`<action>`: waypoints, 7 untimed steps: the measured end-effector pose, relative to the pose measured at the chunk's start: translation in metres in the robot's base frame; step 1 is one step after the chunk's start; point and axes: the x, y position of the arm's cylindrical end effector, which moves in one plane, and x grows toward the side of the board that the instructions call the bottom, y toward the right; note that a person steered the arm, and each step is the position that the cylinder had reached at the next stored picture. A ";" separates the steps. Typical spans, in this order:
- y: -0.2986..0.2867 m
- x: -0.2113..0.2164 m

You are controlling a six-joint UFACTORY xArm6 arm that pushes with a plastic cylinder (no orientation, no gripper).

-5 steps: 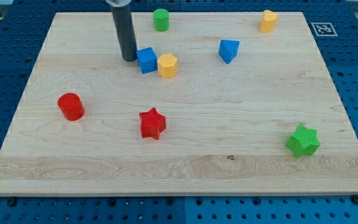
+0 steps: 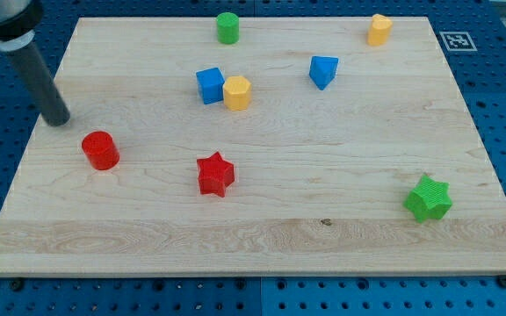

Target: Move the red circle towards the center

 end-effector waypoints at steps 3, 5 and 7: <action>0.087 0.061; 0.118 0.039; 0.158 0.021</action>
